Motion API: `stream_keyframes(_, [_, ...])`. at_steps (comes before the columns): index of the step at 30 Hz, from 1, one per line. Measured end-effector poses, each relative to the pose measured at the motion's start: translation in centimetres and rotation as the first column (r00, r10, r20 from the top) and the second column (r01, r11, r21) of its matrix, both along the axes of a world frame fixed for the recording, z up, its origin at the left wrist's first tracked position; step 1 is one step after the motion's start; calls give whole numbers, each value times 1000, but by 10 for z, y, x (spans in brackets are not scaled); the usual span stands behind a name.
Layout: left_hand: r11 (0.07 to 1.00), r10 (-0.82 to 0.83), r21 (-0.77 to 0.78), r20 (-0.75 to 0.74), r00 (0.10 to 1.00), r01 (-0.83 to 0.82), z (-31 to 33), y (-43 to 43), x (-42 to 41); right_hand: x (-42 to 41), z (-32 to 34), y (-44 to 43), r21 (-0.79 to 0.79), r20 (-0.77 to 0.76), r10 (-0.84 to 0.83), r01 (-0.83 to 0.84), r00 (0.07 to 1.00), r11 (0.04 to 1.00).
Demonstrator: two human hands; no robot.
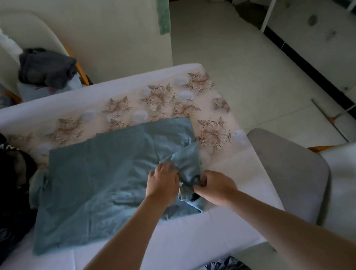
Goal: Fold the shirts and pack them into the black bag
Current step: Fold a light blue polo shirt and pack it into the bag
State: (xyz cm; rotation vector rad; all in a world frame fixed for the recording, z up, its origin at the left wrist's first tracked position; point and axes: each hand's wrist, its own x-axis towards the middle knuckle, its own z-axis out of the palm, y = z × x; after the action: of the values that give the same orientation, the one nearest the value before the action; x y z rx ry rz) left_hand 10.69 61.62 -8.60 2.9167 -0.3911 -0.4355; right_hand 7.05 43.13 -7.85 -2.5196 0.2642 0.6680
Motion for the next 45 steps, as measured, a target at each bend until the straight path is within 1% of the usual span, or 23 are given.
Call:
stream_keyframes(2, [957, 272, -104, -16, 962, -272, 4, -9, 6, -2, -2, -3, 17, -36, -11, 11, 999, 1000])
stream_keyframes(4, [899, 422, -32, -200, 884, -436, 10, -16, 12, -1, -7, -7, 117, -71, -29, 38, 997, 992])
stream_keyframes(6, [931, 366, 118, -281, 887, -346, 16, -19, 9, -3, -12, -12, 210, -105, -9, 31, 994, 977])
stream_keyframes(8, [959, 273, 163, -315, 909, -231, 19, -18, -1, -6, -14, -16, 228, -110, 0, 25, 994, 973])
stream_keyframes(9, [967, 251, 127, -338, 907, -220, 18, -16, -7, -8, -14, -17, 237, -109, -24, 50, 994, 970])
stream_keyframes(11, [940, 287, -52, -411, 865, -336, 11, -9, -16, -10, -12, -17, 291, -109, -102, 130, 989, 948])
stream_keyframes(13, [778, 379, -299, -477, 793, -552, 6, -3, -20, -12, -10, -15, 345, -106, -173, 199, 979, 917])
stream_keyframes(15, [519, 465, -492, -524, 713, -700, 5, 4, -23, -15, -5, -13, 386, -89, -224, 241, 971, 890])
stream_keyframes(17, [328, 484, -582, -572, 662, -744, 4, 12, -29, -19, -1, -11, 446, -89, -297, 304, 951, 842])
stream_keyframes(18, [298, 477, -600, -579, 661, -742, 1, 15, -34, -22, 2, -10, 469, -86, -325, 326, 942, 821])
stream_keyframes(19, [305, 475, -613, -566, 674, -729, 0, 17, -40, -25, 3, -9, 485, -75, -337, 329, 939, 810])
stream_keyframes(21, [418, 485, -591, -496, 720, -690, -6, 22, -51, -33, 4, -4, 419, -11, -270, 250, 963, 873])
stream_keyframes(23, [586, 423, -532, -443, 790, -612, -9, 24, -57, -42, 5, 2, 232, 57, -84, 68, 995, 970])
stream_keyframes(25, [777, 313, -434, -361, 878, -456, -12, 26, -59, -49, 4, 10, 27, 152, 147, -153, 977, 988])
stream_keyframes(27, [898, 236, -337, -174, 956, -283, -6, 25, -55, -52, 1, 17, -92, 253, 287, -272, 924, 958])
stream_keyframes(29, [960, 60, -279, 96, 994, -31, 4, 23, -45, -51, 2, 25, -137, 287, 351, -325, 891, 936])
stream_keyframes(31, [959, -253, -76, 208, 945, 274, 5, 23, -29, -49, 1, 30, -208, 225, 423, -381, 878, 901])
stream_keyframes(33, [883, -465, 95, 51, 884, 460, -2, 29, -11, -49, -4, 30, -328, 95, 474, -422, 875, 845])
stream_keyframes(35, [852, -468, 204, -120, 876, 483, -11, 41, 8, -50, -9, 26, -397, 56, 438, -382, 897, 835])
stream_keyframes(36, [837, -462, 257, -144, 875, 484, -12, 45, 14, -49, -9, 24, -412, 77, 421, -356, 904, 839])
stream_keyframes(39, [847, -459, 301, 0, 888, 438, -3, 37, 24, -42, -9, 22, -454, 178, 417, -302, 891, 838])
stream_keyframes(42, [902, -428, 146, 184, 885, 406, 7, 7, 34, -30, -13, 24, -428, 301, 420, -273, 856, 862])
stream_keyframes(45, [763, -635, 233, 99, 766, 603, -2, -14, 57, -17, -20, 21, -319, 233, 461, -381, 856, 868])
